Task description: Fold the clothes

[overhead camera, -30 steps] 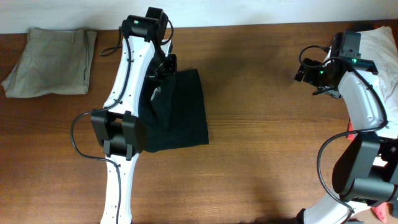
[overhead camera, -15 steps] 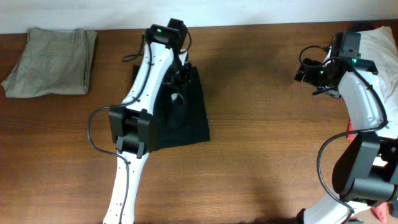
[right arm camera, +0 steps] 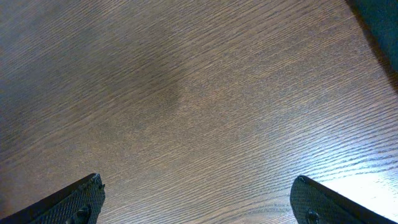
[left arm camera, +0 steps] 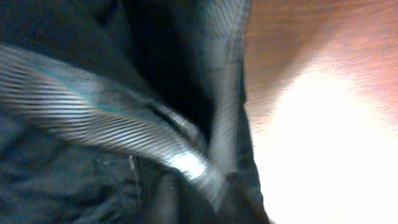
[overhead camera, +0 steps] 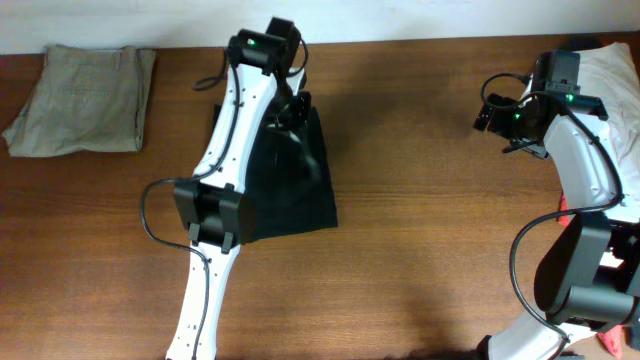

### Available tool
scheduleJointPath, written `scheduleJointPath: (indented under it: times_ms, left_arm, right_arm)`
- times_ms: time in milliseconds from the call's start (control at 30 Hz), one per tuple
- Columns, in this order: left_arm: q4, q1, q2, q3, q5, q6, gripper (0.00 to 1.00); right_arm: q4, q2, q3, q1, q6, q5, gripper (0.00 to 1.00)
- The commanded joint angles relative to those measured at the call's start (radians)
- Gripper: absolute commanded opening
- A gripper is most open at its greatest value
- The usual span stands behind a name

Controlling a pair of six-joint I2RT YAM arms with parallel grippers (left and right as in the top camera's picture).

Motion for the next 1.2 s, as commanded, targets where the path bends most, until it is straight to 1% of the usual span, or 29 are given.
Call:
scheduleJointPath:
  times_ms: [0,133,200,233,300,333,367,400,433,500,567,700,800,867,1000,1067,1167]
  left_arm:
    - [-0.014,-0.005,-0.001,0.095,0.011,0.018,0.99]
    - [-0.014,-0.001,0.004,0.092,-0.004,0.018,0.99]
    - [-0.011,0.000,0.005,0.092,-0.047,0.018,0.98]
    - [-0.005,0.000,0.006,0.092,-0.069,0.017,0.92]
    - [0.025,0.000,0.014,0.092,-0.072,0.017,0.65]
    - [0.045,-0.002,0.021,0.092,-0.072,0.017,0.40]
    - [0.071,-0.004,0.033,0.091,-0.072,0.014,0.23]
    - [0.087,-0.006,0.043,0.091,-0.073,0.003,0.12]
    - [0.117,-0.008,0.068,0.091,-0.072,-0.026,0.07]
    - [0.160,-0.007,0.118,0.091,-0.061,-0.071,0.06]
    - [0.217,-0.006,0.166,0.091,0.014,-0.069,0.01]
    - [0.298,-0.009,0.201,0.091,0.050,-0.074,0.01]
    - [0.362,-0.010,0.240,0.090,0.090,-0.107,0.01]
    - [0.388,-0.010,0.274,0.090,0.090,-0.106,0.01]
    - [0.379,-0.010,0.286,0.097,0.090,-0.105,0.00]
    - [0.356,-0.005,0.249,0.125,0.090,-0.102,0.01]
    - [0.275,0.003,0.160,0.176,0.089,-0.087,0.01]
  right_arm:
    - [0.003,-0.020,0.019,-0.003,-0.007,0.009,0.99]
    - [0.003,-0.020,0.020,-0.003,-0.007,0.009,0.99]
    - [0.003,-0.020,0.019,-0.003,-0.007,0.009,0.99]
    - [0.003,-0.020,0.019,-0.003,-0.007,0.009,0.99]
    - [0.003,-0.020,0.019,-0.003,-0.007,0.009,0.99]
    - [0.003,-0.020,0.019,-0.003,-0.007,0.009,0.99]
    - [0.002,-0.020,0.019,-0.003,-0.007,0.009,0.99]
    - [0.003,-0.020,0.019,-0.003,-0.007,0.009,0.99]
    - [0.002,-0.019,0.019,-0.003,-0.007,0.009,0.99]
    - [0.003,-0.020,0.019,-0.003,-0.007,0.009,0.99]
    - [0.003,-0.020,0.020,-0.003,-0.007,0.009,0.99]
    - [0.003,-0.020,0.019,-0.003,-0.007,0.009,0.99]
    - [0.003,-0.020,0.019,-0.003,-0.007,0.009,0.99]
    - [0.003,-0.020,0.019,-0.003,-0.007,0.009,0.99]
    - [0.003,-0.020,0.019,-0.003,-0.007,0.009,0.99]
    - [0.003,-0.020,0.019,-0.003,-0.007,0.009,0.99]
    - [0.003,-0.020,0.019,-0.003,-0.007,0.009,0.99]
